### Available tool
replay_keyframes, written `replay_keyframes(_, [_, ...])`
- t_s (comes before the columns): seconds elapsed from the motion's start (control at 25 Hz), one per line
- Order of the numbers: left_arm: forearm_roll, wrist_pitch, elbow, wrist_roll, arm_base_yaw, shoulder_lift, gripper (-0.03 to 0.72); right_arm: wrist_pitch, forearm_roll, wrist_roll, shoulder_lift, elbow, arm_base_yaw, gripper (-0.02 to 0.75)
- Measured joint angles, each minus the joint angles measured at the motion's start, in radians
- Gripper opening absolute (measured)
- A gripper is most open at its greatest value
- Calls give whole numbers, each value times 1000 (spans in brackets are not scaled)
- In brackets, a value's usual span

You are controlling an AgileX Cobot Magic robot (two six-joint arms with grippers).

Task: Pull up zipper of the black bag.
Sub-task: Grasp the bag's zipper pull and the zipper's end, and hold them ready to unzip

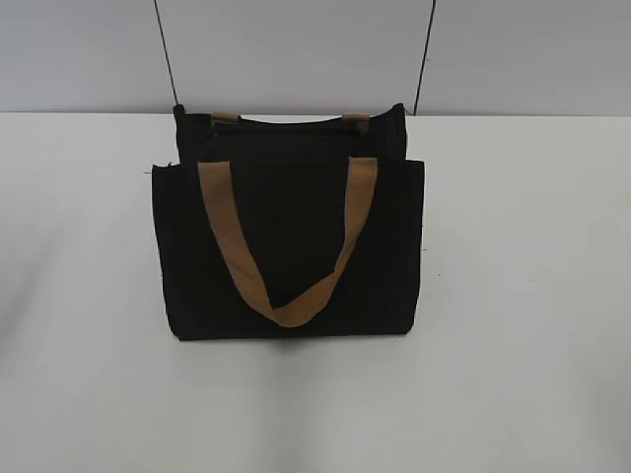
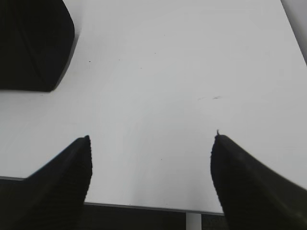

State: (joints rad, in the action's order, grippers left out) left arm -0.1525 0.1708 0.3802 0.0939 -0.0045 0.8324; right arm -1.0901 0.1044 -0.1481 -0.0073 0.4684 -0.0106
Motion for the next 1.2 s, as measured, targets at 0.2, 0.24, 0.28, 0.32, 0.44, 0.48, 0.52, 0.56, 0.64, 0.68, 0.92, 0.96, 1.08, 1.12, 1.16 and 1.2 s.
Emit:
replay_keyframes(0.2, [166,287,-2,-9,-86,287,557,0,0,0,0,0,0,588])
replay_keyframes(0.24, [206,339,-2,-20,-102,341,527,0,0,0,0,0,0,588])
replay_keyframes(0.28, [243,374,-2,-39,-117,393,501,0,0,0,0,0,0,588])
replay_keyframes(0.32, [283,403,-2,-74,-128,445,482,0,0,0,0,0,0,588])
replay_keyframes(0.44, [437,465,-2,-185,-132,589,456,0,0,0,0,0,0,588])
replay_keyframes(0.48, [488,502,-2,-214,-132,630,449,0,0,0,0,0,0,588])
replay_keyframes(0.52, [547,547,-1,-240,-133,678,440,0,1,0,0,0,0,588])
replay_keyframes(0.56, [601,576,6,-263,-133,724,430,0,0,0,0,0,0,588])
replay_keyframes(0.64, [692,620,34,-287,-134,808,421,0,0,0,0,0,0,588])
replay_keyframes(0.68, [745,640,54,-292,-134,852,419,0,0,0,0,0,0,588])
replay_keyframes(0.92, [994,745,171,-316,-134,1045,416,0,0,0,0,0,0,588])
replay_keyframes(0.96, [1011,763,190,-319,-134,1072,416,0,0,0,0,0,0,588])
replay_keyframes(1.08, [1033,807,240,-320,-134,1136,415,0,0,0,0,0,0,588])
replay_keyframes(1.12, [1034,828,257,-320,-134,1155,412,0,0,0,0,0,0,588])
replay_keyframes(1.16, [1037,846,274,-320,-134,1171,403,0,0,0,0,0,0,588])
replay_keyframes(1.2, [1043,866,288,-320,-134,1183,389,0,0,0,0,0,0,588])
